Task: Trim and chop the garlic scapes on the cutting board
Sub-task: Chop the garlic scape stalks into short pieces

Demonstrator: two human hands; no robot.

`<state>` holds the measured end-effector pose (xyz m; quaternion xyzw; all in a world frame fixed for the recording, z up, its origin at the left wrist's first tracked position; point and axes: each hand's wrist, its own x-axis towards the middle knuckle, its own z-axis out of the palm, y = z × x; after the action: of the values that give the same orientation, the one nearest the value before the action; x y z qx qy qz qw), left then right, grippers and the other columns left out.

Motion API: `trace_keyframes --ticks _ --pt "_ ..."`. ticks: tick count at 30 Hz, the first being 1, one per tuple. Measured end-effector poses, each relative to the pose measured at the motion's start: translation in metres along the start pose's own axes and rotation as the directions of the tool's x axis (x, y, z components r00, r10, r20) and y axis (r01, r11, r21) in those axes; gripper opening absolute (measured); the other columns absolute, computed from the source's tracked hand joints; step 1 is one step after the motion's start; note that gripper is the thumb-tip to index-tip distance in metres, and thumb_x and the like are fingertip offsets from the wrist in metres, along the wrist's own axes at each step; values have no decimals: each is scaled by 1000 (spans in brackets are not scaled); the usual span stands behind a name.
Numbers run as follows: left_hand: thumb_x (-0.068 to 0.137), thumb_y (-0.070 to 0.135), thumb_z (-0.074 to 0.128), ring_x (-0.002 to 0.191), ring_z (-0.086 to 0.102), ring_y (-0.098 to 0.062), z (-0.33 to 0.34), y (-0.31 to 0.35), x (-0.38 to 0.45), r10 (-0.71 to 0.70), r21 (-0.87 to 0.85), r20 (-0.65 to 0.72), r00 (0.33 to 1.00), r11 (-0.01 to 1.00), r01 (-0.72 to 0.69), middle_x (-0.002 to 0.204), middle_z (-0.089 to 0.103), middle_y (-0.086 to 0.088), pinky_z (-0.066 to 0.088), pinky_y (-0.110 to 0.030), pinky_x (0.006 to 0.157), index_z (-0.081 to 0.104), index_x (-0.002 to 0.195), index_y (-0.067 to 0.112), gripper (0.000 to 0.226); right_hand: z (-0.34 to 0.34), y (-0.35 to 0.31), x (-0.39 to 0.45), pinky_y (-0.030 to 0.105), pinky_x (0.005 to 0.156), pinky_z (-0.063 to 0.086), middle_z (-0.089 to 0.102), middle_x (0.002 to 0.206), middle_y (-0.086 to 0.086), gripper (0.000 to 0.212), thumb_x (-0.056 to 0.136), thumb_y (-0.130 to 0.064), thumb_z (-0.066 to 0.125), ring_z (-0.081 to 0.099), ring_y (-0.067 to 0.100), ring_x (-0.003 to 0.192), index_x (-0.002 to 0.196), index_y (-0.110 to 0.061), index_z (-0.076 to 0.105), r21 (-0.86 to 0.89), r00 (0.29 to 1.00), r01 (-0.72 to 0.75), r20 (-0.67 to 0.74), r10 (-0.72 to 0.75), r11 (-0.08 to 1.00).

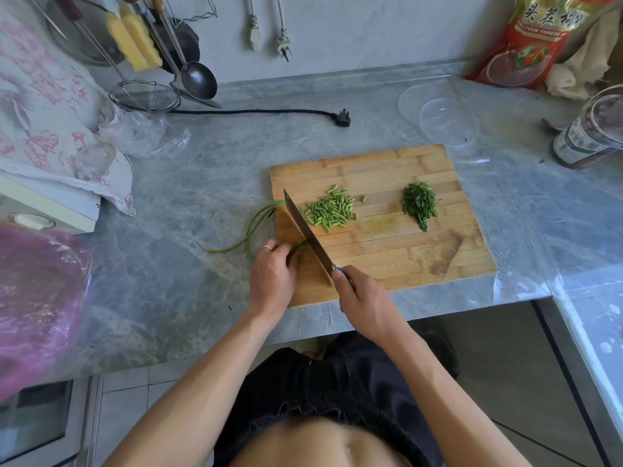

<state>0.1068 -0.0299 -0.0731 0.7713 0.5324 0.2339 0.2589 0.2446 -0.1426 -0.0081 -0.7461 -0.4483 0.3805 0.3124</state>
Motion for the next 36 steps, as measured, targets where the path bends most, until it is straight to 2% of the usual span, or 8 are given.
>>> trace_keyframes --ticks 6,12,16,20,23,29,34,36 --pt "87 20 73 76 61 -18 -5 -1 -5 0 -92 -55 999 996 -5 95 62 -4 50 -28 65 71 104 10 20 -5 -2 6 44 53 38 53 64 20 37 102 -34 40 46 33 57 74 -10 45 -9 1000 4 14 -4 1000" --pt "87 10 70 75 64 -22 -2 -10 -11 58 -54 -20 998 997 -59 94 61 -5 55 -39 63 73 98 8 12 -10 -2 7 44 54 38 53 65 22 37 102 -33 40 48 34 59 72 -12 42 -19 999 14 34 -13 1000" --pt "87 13 70 89 64 -24 -3 -3 -6 99 -22 -24 995 995 -99 105 63 -5 55 -36 69 73 103 9 17 -12 -1 7 43 56 39 53 65 19 36 102 -33 41 50 33 61 72 -14 43 -40 999 9 45 -7 999" --pt "88 7 67 93 63 -29 0 -5 0 156 35 9 988 987 -156 103 66 -9 56 -40 72 74 104 6 18 -13 -1 1 34 50 30 45 61 19 35 102 -30 41 36 25 52 71 -13 40 -41 998 46 40 -44 998" --pt "84 0 67 90 63 -31 3 -7 0 151 49 11 989 987 -151 98 66 -12 56 -40 71 74 105 5 23 -12 -3 -4 28 48 23 41 60 19 37 103 -29 41 29 20 51 74 -7 41 -48 996 81 43 -79 996" --pt "84 -1 63 93 60 -34 10 1 -6 75 45 -5 997 996 -75 101 62 -15 55 -42 71 73 111 9 31 -6 2 -9 24 49 21 38 53 10 35 103 -30 40 34 31 51 72 -12 41 -128 994 112 24 -110 985" --pt "85 -1 64 86 60 -36 14 4 -7 29 57 -57 998 998 -26 98 60 -15 54 -42 68 73 109 8 27 -8 3 -13 36 47 22 29 53 3 35 103 -27 39 27 30 49 70 -16 35 -162 991 132 29 -129 978" --pt "84 0 65 83 60 -35 17 9 -8 -5 78 -68 998 997 10 94 59 -15 53 -40 64 74 106 10 26 -13 3 -13 28 48 22 34 54 2 34 103 -33 35 28 26 48 72 -20 35 -187 991 134 56 -125 973"
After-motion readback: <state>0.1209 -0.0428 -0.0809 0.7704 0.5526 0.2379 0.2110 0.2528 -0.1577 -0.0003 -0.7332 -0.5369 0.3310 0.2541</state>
